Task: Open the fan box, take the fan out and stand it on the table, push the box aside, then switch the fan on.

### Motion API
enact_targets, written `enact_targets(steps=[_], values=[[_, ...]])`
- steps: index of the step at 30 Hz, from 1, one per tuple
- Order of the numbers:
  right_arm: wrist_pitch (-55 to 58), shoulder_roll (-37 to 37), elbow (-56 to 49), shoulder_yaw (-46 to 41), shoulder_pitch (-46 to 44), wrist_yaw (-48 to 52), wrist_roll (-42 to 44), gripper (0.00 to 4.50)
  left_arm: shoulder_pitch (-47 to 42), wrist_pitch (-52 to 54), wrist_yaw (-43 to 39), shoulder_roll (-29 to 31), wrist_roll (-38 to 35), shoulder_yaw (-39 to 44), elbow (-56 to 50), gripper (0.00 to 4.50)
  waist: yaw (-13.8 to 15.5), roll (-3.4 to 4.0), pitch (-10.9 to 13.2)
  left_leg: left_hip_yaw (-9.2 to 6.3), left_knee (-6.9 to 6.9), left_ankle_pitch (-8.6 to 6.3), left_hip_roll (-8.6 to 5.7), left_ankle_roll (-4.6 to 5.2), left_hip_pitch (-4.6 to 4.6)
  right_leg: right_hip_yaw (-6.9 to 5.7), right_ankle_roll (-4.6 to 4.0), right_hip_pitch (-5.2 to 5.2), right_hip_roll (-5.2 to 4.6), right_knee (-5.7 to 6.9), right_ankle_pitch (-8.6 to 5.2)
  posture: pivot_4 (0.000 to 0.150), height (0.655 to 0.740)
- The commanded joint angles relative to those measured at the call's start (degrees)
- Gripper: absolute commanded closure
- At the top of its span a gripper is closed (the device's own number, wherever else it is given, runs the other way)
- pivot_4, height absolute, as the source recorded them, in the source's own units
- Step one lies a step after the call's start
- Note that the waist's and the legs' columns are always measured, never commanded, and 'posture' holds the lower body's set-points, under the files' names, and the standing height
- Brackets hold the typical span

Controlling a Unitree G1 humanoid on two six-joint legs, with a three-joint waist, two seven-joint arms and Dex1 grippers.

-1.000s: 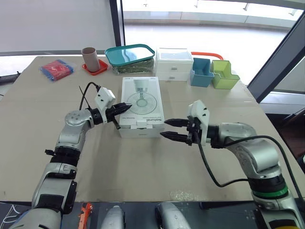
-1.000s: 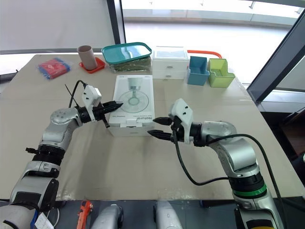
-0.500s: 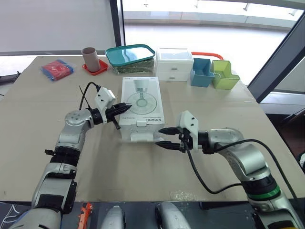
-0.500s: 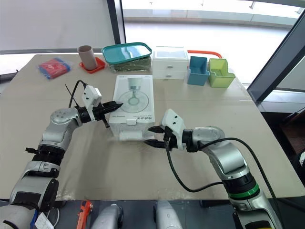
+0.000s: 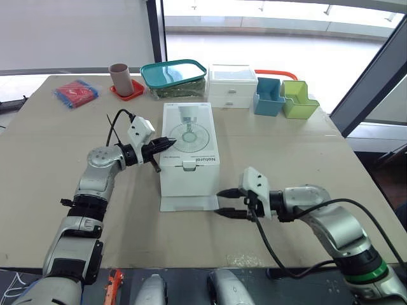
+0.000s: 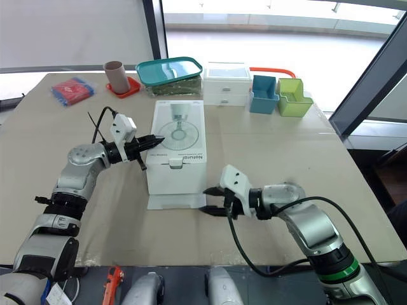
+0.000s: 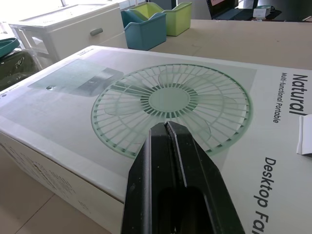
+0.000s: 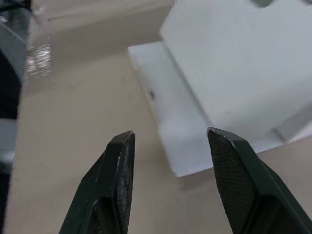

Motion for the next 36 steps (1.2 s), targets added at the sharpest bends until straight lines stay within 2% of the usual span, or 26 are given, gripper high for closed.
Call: enact_targets(steps=[1,9,13,23,36], values=[[2.6,0.04,-0.48,-5.26,0.13,-0.39,4.5,2.1,-0.16,-0.66,0.05,-0.06,1.13,-0.91,0.45,4.5,0.06,0.0,0.0,-0.01,0.0,-0.01,0.0,0.01,-0.01,-0.01,0.01,0.0,0.0,0.0,-0.01,0.15,0.74],[1.64,1.59,2.4,-1.03,-0.36,-1.58,1.53,2.1,-0.28,-1.12,0.34,-0.85,1.32,-0.96,0.97,4.5,0.07,0.0,0.0,-0.01,0.0,-0.01,-0.01,0.01,0.0,0.0,0.01,0.0,-0.01,0.0,-0.01,0.15,0.74],[-0.89,2.4,6.88,2.03,-1.86,-2.79,-2.88,2.1,0.06,-0.8,0.28,-0.79,1.12,-0.83,0.34,4.5,0.1,0.0,0.0,-0.01,0.0,-0.01,-0.03,0.01,0.0,0.0,0.01,0.01,-0.03,0.0,-0.01,0.15,0.74],[-4.8,3.19,13.01,2.61,-3.94,-1.0,-5.93,2.1,1.71,1.52,-2.03,0.56,-0.51,-0.44,-2.55,4.5,0.11,0.0,0.0,-0.03,0.0,-0.01,-0.02,0.01,-0.01,-0.02,0.02,0.0,-0.03,0.0,-0.01,0.15,0.74],[0.13,2.92,3.35,-0.47,-3.68,3.09,3.35,2.1,0.56,-0.87,-3.12,2.26,1.53,-1.17,0.73,4.5,0.03,0.0,0.0,-0.02,0.0,-0.01,-0.02,0.01,0.0,-0.02,0.01,0.01,-0.02,0.0,-0.01,0.15,0.74]])
